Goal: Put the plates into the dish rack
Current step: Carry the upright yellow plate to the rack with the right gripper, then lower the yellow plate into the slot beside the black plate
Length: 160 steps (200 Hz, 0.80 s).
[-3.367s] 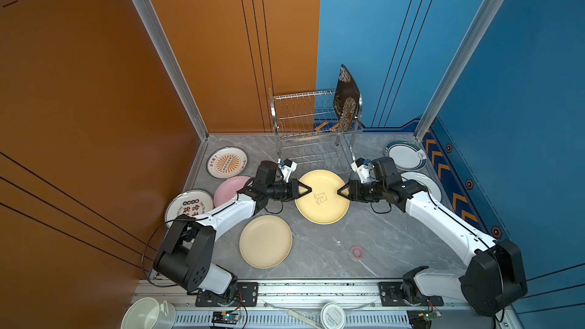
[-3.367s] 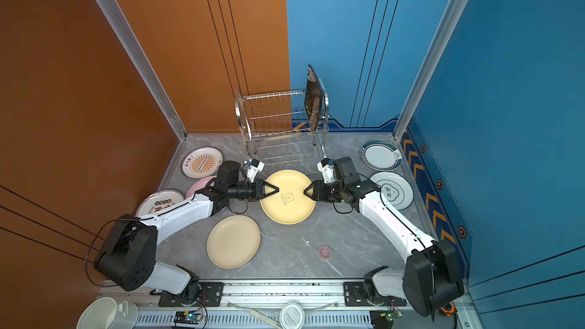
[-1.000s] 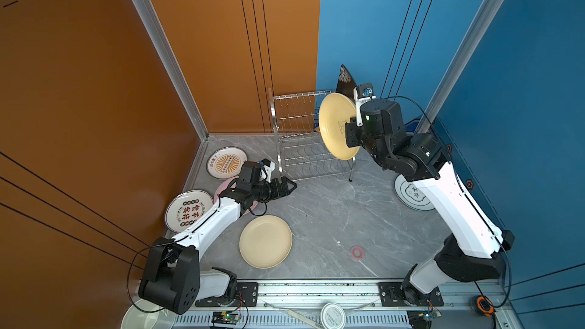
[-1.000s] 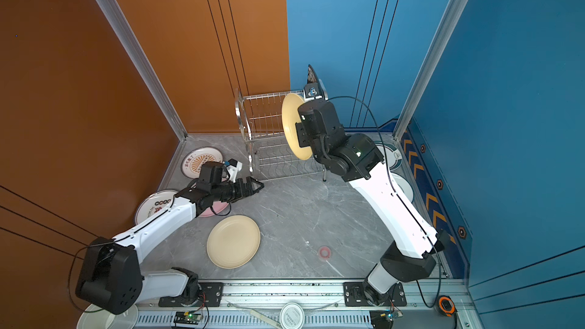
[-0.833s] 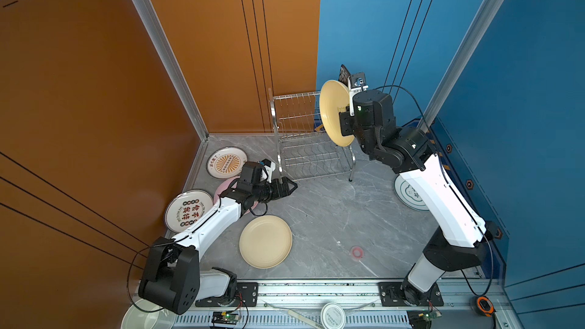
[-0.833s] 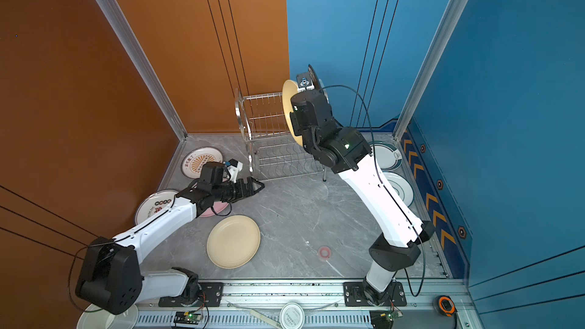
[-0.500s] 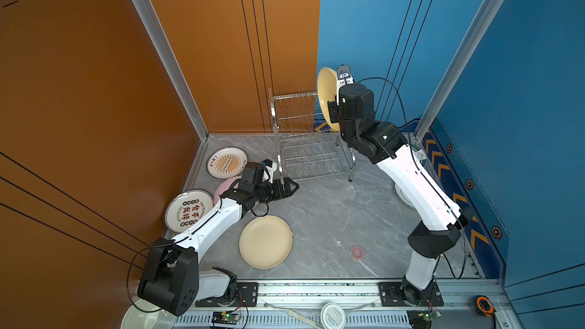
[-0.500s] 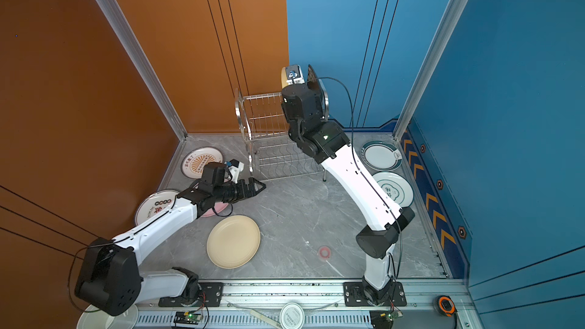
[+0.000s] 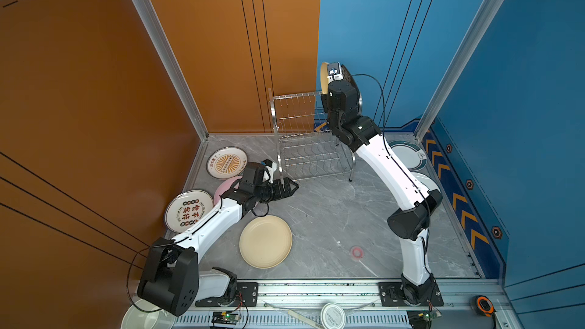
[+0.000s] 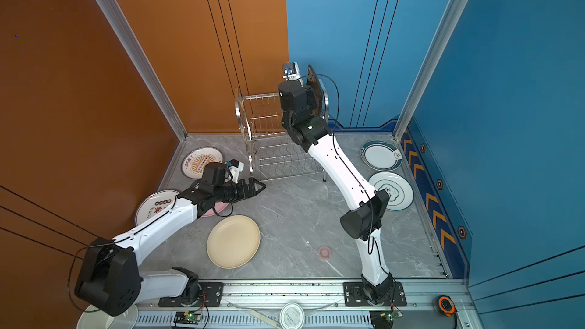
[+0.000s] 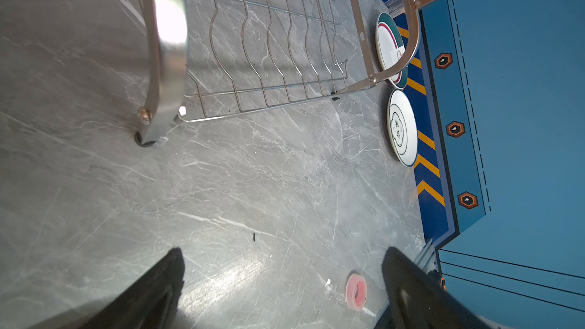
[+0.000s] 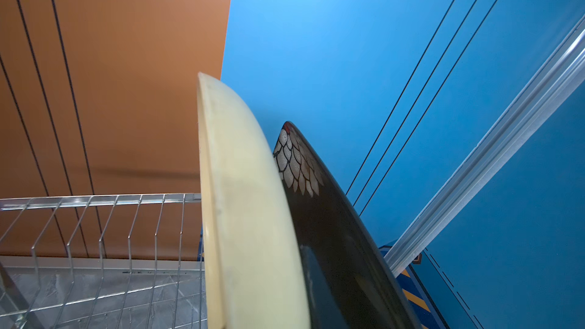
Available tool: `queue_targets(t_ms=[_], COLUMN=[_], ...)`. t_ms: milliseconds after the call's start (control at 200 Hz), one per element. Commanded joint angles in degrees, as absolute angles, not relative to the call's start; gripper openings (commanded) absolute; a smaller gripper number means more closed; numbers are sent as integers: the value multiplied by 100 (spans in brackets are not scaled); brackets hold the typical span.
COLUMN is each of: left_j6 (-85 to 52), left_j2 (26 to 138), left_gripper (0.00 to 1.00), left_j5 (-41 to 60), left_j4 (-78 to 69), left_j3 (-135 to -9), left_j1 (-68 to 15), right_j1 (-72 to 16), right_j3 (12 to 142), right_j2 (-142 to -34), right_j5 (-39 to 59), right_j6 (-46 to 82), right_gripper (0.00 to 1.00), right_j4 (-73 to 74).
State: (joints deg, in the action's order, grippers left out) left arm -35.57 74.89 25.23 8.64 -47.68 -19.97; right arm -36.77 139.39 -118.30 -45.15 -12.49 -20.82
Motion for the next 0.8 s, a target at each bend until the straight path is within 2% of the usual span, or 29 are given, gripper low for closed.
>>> queue_targets(t_ms=[0, 796], left_j6=[-3567, -3667], left_j2=[7366, 7351], left_gripper=[98, 98], left_j5=[2373, 2175], left_j4=[947, 948], left_j3=[-4665, -4675], left_j1=[-2030, -2127], right_j1=[-3597, -3313], right_j3=[14175, 14015], right_j2=[-11846, -12202], right_j5=[-4703, -4553], right_j6=[-1351, -968], right_gripper=[0, 0], right_j4=[-1653, -2025])
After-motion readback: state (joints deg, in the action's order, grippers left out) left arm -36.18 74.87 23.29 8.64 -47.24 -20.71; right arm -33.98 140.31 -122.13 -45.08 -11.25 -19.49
